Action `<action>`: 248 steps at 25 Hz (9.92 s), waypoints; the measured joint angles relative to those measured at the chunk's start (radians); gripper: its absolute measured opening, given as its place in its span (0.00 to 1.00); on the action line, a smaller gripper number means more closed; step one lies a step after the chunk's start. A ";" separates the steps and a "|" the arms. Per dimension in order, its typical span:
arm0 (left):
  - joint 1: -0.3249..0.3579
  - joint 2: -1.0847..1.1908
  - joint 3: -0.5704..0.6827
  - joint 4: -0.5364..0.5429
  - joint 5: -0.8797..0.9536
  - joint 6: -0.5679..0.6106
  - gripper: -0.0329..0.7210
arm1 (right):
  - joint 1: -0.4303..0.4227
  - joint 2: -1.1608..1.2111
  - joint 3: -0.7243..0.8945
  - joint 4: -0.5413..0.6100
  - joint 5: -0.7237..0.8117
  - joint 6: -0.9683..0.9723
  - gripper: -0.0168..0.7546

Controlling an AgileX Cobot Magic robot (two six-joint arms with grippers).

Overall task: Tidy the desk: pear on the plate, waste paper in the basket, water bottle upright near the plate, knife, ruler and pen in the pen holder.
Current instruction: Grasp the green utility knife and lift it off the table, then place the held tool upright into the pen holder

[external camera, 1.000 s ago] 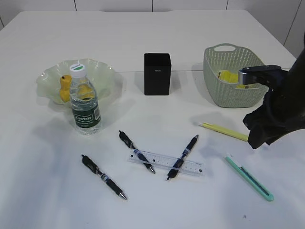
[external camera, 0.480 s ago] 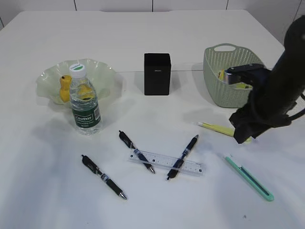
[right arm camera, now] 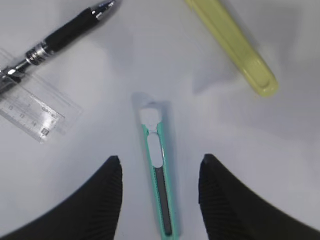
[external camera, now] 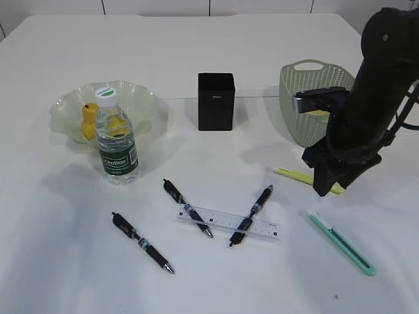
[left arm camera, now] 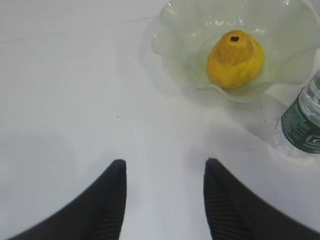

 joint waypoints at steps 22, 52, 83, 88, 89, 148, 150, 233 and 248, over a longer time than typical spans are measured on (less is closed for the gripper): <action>0.000 0.000 0.000 0.000 0.006 0.000 0.52 | 0.001 0.024 0.022 0.020 0.011 -0.028 0.51; 0.000 0.000 0.000 0.000 0.012 0.000 0.51 | 0.001 0.093 0.022 0.051 -0.043 -0.076 0.51; 0.000 0.000 0.000 0.000 0.018 0.000 0.51 | 0.001 0.128 0.024 0.053 -0.107 -0.078 0.51; 0.000 0.000 0.000 0.000 0.018 0.000 0.51 | 0.001 0.130 0.024 0.047 -0.101 -0.078 0.51; 0.000 0.000 0.000 0.000 0.018 0.000 0.51 | 0.001 0.133 0.024 0.047 -0.101 -0.078 0.51; 0.000 0.000 0.000 0.000 0.018 0.000 0.51 | 0.001 0.175 0.024 -0.074 -0.071 0.000 0.33; 0.000 0.000 0.000 0.000 0.018 0.000 0.51 | 0.001 0.175 0.024 -0.074 -0.072 0.000 0.29; 0.000 0.000 0.000 0.000 0.018 0.000 0.51 | 0.001 0.182 -0.386 0.568 -0.522 -0.451 0.19; 0.000 0.000 0.000 0.000 0.047 0.000 0.51 | 0.089 0.182 -0.386 0.675 -0.785 -0.616 0.19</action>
